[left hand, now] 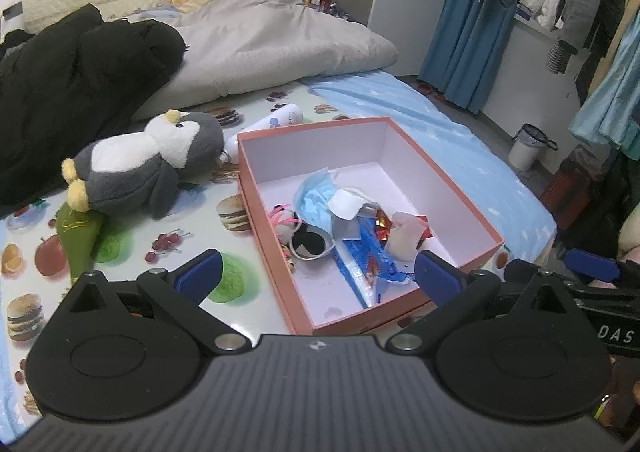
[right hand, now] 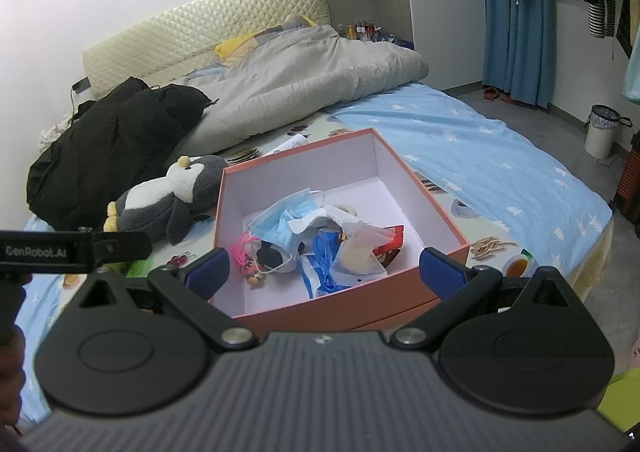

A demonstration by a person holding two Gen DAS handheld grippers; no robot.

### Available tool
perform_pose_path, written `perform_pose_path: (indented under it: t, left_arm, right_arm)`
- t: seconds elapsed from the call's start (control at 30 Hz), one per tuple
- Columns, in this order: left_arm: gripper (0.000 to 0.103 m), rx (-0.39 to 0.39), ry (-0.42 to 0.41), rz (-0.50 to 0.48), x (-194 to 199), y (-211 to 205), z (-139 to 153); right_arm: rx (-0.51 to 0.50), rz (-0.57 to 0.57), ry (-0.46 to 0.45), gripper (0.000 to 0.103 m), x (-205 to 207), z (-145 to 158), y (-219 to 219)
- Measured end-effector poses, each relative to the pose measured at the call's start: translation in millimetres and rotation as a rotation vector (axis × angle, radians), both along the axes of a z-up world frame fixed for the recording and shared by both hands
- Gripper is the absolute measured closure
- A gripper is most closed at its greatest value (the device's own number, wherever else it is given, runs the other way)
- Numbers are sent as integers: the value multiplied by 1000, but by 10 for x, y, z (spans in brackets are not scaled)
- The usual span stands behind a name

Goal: Organize soft objects

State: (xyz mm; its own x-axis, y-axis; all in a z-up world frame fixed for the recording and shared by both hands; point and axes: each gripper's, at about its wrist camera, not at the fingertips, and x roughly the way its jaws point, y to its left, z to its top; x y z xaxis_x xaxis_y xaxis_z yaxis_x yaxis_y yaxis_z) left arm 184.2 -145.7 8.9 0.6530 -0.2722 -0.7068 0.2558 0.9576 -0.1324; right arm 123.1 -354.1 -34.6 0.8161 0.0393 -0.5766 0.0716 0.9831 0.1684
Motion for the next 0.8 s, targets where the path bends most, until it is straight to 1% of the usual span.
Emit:
perform_pose_path:
  t: [0.07,0.1,0.3,0.8]
  left_arm:
    - [0,-38,15,-10,7,30,3]
    - [0,-44,17,-13,10,29,2]
    - [0,-9,2,-18,-5,-24,14]
    - [0,-9,-1,-13,-9,-40,47]
  right_arm:
    - [0,-2,3,0,0,-5,3]
    - [1,-2,2,0,0,-5,0]
    - [-1,-1,3,0,3,-5,-3]
    - [0,7,2,0,-4,32,-10]
